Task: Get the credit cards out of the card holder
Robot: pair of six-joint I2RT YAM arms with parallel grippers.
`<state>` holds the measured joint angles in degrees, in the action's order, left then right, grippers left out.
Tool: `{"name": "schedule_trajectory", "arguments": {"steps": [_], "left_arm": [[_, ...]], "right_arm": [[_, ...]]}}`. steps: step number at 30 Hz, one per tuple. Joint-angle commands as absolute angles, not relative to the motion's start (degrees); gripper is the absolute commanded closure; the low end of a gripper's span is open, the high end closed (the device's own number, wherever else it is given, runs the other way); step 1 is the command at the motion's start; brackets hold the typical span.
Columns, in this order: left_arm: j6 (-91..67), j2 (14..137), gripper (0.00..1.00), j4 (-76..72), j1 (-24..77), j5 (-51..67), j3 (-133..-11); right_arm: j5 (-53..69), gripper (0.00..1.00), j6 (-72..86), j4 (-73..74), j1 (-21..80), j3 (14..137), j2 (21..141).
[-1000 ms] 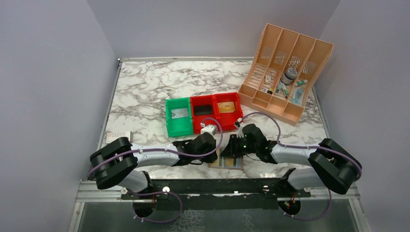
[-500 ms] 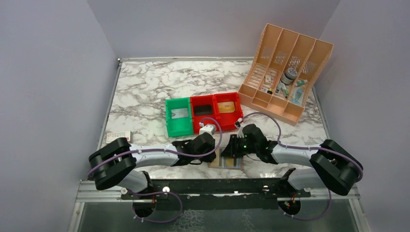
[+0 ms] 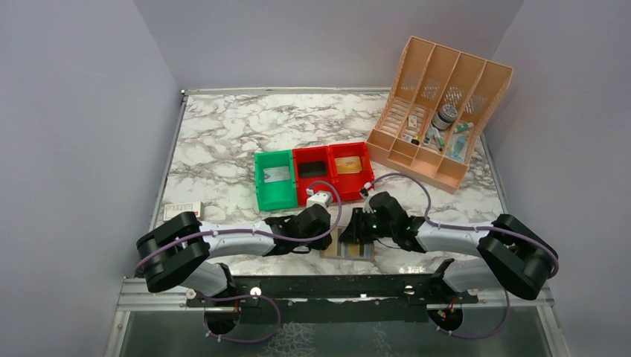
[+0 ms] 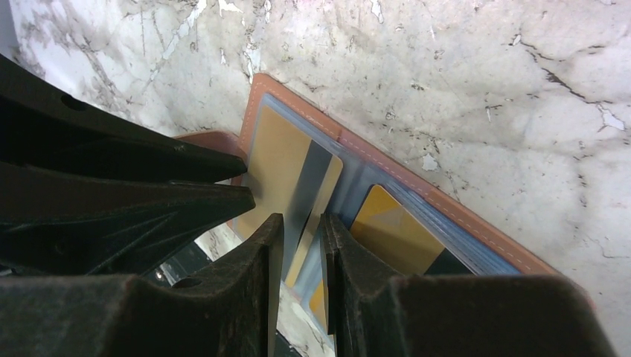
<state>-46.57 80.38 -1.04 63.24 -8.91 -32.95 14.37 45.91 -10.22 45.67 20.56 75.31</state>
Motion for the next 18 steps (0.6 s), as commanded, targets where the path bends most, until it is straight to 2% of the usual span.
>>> {"name": "schedule_trajectory", "arguments": {"steps": [1,6,13,18], "left_arm": [[-46.3,80.4,0.74,0.9,63.8,-9.9,-31.2],[-46.3,81.0,0.74,0.9,63.8,-9.6,-31.5],[-46.2,81.3,0.75,0.8,64.0,-9.7,-31.8],[-46.2,81.3,0.76,0.4,64.1,-9.5,-31.4]], "right_arm": [[7.3,0.74,47.3,-5.6,47.6,21.5,77.2],[3.9,0.74,50.5,-7.2,48.1,20.2,76.4],[6.6,0.8,56.5,-17.6,48.1,14.2,71.1],[6.9,0.79,57.6,-17.3,48.1,14.2,70.7]]}}
